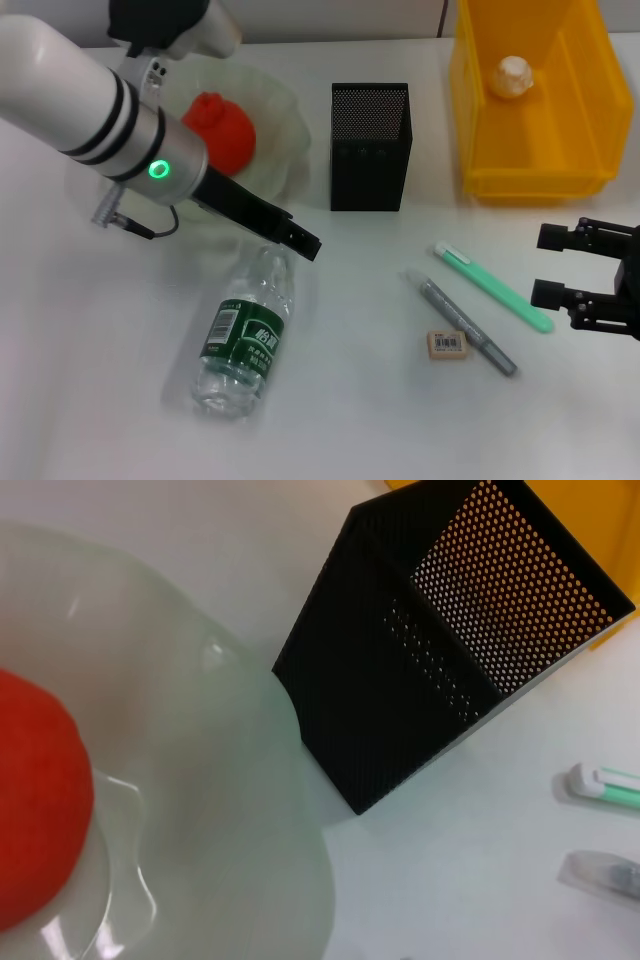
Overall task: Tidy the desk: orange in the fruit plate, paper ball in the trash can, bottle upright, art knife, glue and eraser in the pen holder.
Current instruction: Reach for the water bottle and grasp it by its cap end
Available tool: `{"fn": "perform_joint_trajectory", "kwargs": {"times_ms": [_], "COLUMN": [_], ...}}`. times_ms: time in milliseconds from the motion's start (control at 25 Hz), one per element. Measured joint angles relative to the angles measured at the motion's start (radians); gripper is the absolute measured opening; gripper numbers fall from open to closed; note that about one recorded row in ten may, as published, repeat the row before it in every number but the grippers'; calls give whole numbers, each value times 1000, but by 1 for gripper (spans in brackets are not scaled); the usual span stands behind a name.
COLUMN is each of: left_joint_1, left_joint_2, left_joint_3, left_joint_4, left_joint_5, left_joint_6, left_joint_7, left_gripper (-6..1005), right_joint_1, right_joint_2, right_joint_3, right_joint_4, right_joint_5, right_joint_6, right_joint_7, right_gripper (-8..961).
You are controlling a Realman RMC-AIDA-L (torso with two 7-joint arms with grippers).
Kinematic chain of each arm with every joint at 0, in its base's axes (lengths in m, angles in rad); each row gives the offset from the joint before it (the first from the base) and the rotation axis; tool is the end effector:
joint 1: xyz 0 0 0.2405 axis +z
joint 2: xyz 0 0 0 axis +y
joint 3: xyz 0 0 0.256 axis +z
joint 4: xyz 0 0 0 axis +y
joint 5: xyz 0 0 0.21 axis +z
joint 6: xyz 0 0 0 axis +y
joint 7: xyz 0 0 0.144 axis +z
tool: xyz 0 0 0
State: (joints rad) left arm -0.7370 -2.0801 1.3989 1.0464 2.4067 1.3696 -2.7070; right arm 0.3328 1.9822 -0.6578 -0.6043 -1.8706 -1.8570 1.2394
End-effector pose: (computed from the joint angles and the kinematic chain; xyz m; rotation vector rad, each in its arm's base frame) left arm -0.1642 0.3762 -0.0451 -2.5927 -1.2332 0.2741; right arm 0.3042 0.2562 0.0446 -2.7093 0.5795 0.9467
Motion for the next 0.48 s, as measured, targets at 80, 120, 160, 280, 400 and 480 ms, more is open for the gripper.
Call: {"fn": "perform_joint_trajectory", "kwargs": {"times_ms": [80,120,160,280,400,480], "left_joint_1": [0,-2,-2,-4,-5,-5], "left_joint_2": [0,0,0,0,0,0], "left_joint_3": [0,64,75,111,149,169], "left_joint_4": [0,-3,-3,-3,-4,-4], "left_joint_5": [0,1,2,6,9,9], "left_joint_6": [0,-49,-57,-79,-100,-112], "left_joint_7": [0,-20,-24,-37,-48,-53], "left_gripper": [774,773,773,771,769,768], "right_joint_1": [0,0,0,-2,-3,-3], "right_joint_2": [2,3,4,4,4,4], "right_joint_3": [-1,-1,-1,2,3,3], "right_joint_4": [0,0,0,0,0,0], "right_joint_5": [0,0,0,0,0,0], "right_joint_6": [1,2,1,2,2,2], "right_joint_7": [-2,-3,-4,-5,-5,-6], "right_gripper": [738,738,738,738,738,738]}}
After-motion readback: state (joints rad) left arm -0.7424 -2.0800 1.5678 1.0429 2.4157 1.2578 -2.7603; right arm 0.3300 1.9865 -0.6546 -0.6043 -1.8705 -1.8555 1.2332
